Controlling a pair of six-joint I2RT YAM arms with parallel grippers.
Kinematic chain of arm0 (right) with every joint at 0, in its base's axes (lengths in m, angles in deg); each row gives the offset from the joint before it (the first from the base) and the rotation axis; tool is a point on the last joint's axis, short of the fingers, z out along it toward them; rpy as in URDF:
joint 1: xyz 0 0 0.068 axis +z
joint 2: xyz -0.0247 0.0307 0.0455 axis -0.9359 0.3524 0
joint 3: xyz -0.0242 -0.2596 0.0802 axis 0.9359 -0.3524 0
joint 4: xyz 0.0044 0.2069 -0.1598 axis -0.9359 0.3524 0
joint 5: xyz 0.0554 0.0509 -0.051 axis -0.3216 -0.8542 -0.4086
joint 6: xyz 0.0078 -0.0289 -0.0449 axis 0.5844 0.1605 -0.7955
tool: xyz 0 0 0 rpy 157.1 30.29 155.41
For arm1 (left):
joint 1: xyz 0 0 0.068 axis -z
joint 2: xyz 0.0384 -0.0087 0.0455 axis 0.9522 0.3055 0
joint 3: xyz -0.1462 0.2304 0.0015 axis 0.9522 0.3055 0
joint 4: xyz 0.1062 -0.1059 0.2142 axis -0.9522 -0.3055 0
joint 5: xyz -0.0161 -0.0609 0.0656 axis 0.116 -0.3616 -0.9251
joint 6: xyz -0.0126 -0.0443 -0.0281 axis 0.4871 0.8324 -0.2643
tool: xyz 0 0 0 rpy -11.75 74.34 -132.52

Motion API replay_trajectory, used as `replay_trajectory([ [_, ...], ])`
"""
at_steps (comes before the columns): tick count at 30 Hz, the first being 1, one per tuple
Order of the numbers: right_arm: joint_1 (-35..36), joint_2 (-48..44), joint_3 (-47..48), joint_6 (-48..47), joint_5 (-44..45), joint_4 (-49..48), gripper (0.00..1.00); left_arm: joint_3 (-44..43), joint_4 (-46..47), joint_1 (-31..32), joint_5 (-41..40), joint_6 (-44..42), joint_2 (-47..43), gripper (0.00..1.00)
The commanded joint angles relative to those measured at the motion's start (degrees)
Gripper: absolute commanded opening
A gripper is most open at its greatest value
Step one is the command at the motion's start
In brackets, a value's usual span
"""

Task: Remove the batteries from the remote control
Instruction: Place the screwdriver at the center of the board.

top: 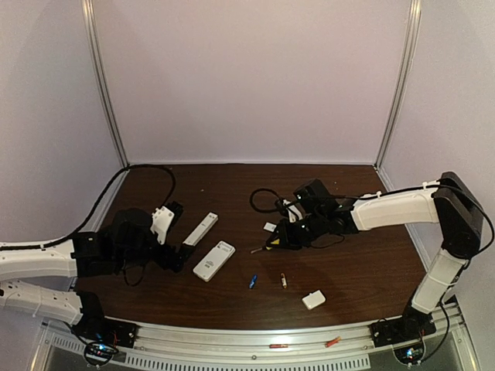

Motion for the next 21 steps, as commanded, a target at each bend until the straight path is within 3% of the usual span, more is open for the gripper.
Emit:
replay_trajectory([
  [1, -1.15, 0.21, -0.56, -0.45, -1.34, -1.18, 0.24, -1.31, -2.41, 0.31, -1.83, -0.17, -1.34, 0.97],
  [17, -4.46, -5.25, -1.60, -5.53, 0.68, 9.24, 0.40, -1.40, -0.54, 0.31, -2.22, -0.03, 0.45, 0.97],
  [21, -5.52, -9.16, -1.09, -7.38, 3.01, 13.75, 0.50, -1.89, 0.15, 0.27, -2.92, -1.06, 0.95, 0.97],
])
